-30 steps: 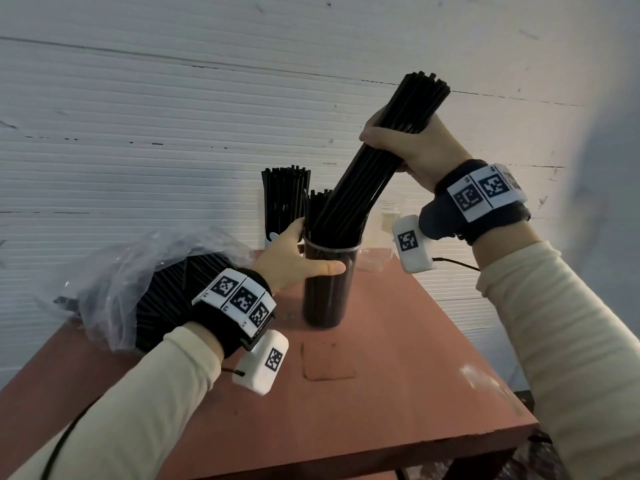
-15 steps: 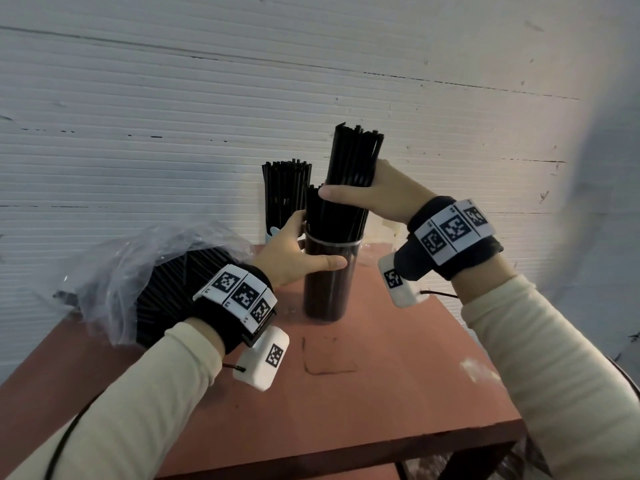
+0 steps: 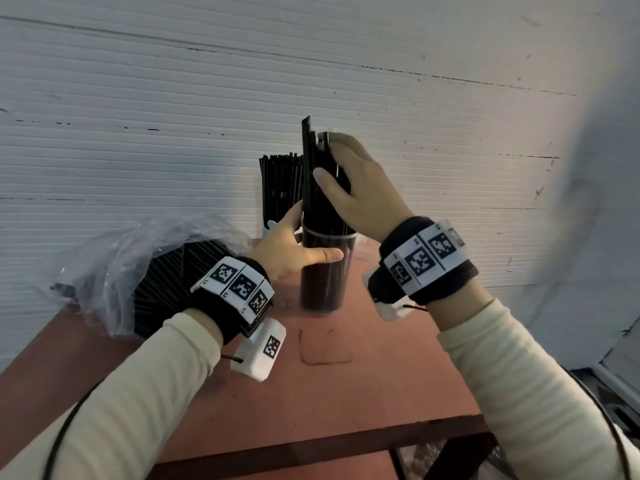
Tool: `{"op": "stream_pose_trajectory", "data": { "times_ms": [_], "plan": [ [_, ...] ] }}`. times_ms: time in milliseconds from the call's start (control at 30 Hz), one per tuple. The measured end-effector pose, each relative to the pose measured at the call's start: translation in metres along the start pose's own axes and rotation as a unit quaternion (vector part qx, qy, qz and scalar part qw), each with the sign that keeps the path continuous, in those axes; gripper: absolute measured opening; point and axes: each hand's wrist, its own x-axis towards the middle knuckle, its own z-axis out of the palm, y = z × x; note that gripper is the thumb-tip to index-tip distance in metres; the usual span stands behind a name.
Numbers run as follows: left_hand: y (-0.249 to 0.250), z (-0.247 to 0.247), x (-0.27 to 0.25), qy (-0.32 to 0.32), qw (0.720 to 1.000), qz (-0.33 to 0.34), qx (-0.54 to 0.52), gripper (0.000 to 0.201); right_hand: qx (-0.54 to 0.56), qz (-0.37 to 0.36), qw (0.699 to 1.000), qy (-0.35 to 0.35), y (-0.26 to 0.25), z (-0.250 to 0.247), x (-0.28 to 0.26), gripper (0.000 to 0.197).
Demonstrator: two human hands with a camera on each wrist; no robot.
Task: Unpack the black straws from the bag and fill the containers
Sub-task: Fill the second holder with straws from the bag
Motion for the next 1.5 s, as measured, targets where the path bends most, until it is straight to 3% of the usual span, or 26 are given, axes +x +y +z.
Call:
{"op": "stream_pose_trajectory", "data": {
  "times_ms": [167, 200, 300, 367, 467, 533, 600, 700, 867, 1100, 1233, 1333, 1367, 1500],
  "plan": [
    [-0.002, 0.001, 0.0, 0.002, 1.0, -0.017, 0.001, 0.097, -0.061, 0.02, 0.998, -0.015, 0.003, 0.009, -0.019, 0.017],
    [-0.002, 0.001, -0.001, 0.002, 1.0, -0.022, 0.005, 0.1, -0.047, 0.024, 0.999, -0.01, 0.002, 0.008, -0.02, 0.023],
    [-0.001, 0.001, -0.002, 0.007, 0.999, -0.028, 0.019, 0.096, 0.025, 0.011, 0.999, 0.025, -0.004, 0.0, -0.014, 0.065],
    [0.0, 0.001, -0.002, 0.014, 0.999, -0.026, 0.024, 0.089, 0.024, -0.024, 0.999, 0.035, -0.008, -0.005, -0.002, 0.076],
    [0.002, 0.001, -0.005, 0.01, 1.0, -0.021, 0.01, 0.095, -0.019, -0.061, 0.998, -0.007, -0.009, -0.006, 0.018, 0.069],
    [0.003, 0.002, -0.006, 0.009, 1.0, -0.024, 0.004, 0.101, -0.051, -0.052, 0.995, -0.063, -0.005, -0.004, 0.023, 0.057],
    [0.003, 0.003, -0.005, 0.012, 1.0, -0.024, -0.005, 0.093, -0.063, -0.026, 0.993, -0.096, -0.001, -0.001, 0.018, 0.043],
    [0.001, 0.002, -0.004, 0.014, 1.0, -0.021, -0.003, 0.087, -0.057, -0.014, 0.995, -0.078, 0.004, 0.003, 0.001, 0.031],
    [0.001, 0.003, -0.003, 0.008, 1.0, -0.024, 0.003, 0.081, -0.066, -0.031, 0.997, -0.029, 0.002, -0.002, -0.019, 0.045],
    [0.011, 0.008, -0.009, 0.001, 0.999, -0.046, 0.008, 0.08, -0.146, -0.031, 0.987, -0.059, 0.005, 0.011, -0.033, 0.046],
    [0.016, 0.003, -0.012, -0.025, 0.998, -0.055, 0.013, 0.092, -0.123, -0.021, 0.989, -0.08, -0.001, 0.006, -0.027, 0.052],
    [0.012, -0.005, -0.019, -0.02, 0.997, -0.065, 0.039, 0.113, -0.085, -0.031, 0.996, -0.025, -0.012, 0.005, -0.026, 0.052],
    [0.012, -0.009, -0.022, 0.001, 0.997, -0.062, 0.042, 0.108, -0.067, -0.035, 0.997, 0.002, -0.016, 0.005, -0.026, 0.049],
    [0.017, -0.042, -0.042, 0.134, 0.988, -0.009, 0.081, 0.056, 0.016, -0.053, 0.995, 0.081, -0.04, 0.018, -0.024, 0.028]
  ]
}}
